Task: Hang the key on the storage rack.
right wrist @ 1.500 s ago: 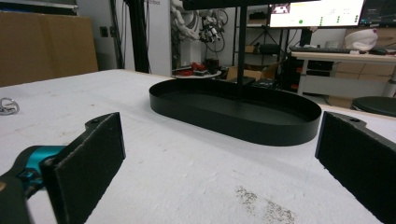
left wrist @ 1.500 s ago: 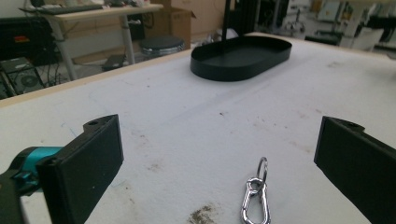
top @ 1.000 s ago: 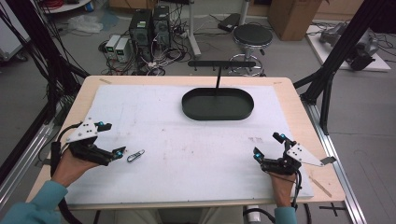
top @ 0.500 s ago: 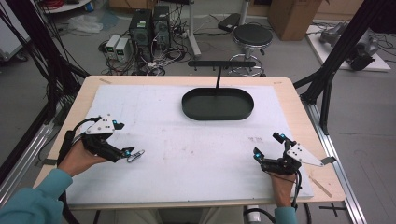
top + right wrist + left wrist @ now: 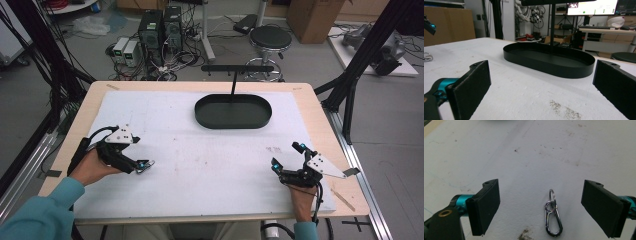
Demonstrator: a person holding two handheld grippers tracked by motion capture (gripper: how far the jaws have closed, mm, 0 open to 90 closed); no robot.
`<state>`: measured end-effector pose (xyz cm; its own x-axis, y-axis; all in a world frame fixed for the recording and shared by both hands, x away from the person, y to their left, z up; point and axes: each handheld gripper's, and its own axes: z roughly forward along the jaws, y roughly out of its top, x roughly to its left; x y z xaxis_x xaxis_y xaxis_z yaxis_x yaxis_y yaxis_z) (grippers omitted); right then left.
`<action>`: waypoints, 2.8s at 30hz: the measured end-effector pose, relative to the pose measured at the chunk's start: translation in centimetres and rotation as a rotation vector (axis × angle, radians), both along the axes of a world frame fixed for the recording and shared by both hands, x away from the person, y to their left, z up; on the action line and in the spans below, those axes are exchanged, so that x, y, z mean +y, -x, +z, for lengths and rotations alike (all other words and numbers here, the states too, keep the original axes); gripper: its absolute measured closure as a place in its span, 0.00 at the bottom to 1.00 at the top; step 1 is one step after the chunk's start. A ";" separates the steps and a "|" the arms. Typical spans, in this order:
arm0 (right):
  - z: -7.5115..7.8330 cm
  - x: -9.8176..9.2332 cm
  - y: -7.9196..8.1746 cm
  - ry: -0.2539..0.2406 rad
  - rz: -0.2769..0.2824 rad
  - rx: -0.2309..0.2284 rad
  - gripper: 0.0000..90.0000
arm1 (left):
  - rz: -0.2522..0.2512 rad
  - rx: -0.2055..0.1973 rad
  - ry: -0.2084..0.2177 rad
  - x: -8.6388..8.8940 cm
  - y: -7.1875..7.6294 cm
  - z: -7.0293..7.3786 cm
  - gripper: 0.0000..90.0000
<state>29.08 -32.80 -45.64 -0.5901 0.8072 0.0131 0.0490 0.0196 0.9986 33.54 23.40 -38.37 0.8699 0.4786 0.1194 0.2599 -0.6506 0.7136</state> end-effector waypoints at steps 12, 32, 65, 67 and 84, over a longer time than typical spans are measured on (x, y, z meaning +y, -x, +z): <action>0.0 -0.1 -0.1 0.003 0.000 -0.014 0.01 | -0.028 0.042 -0.029 -0.7 -0.5 -0.8 0.27; 0.0 -0.1 -0.1 -0.003 -0.001 -0.009 0.01 | -0.050 0.141 -0.106 -2.2 -1.1 -2.1 0.38; 0.0 -0.1 0.0 -0.007 0.002 -0.008 0.01 | -0.034 0.166 -0.200 -3.0 -0.9 -2.6 0.87; 0.0 -0.1 0.0 -0.007 0.002 -0.009 0.01 | -0.041 0.171 -0.204 -3.0 -0.9 -2.6 0.89; 0.0 -0.1 0.0 -0.008 0.002 -0.007 0.01 | -0.033 0.174 -0.211 -3.0 -1.1 -2.6 0.97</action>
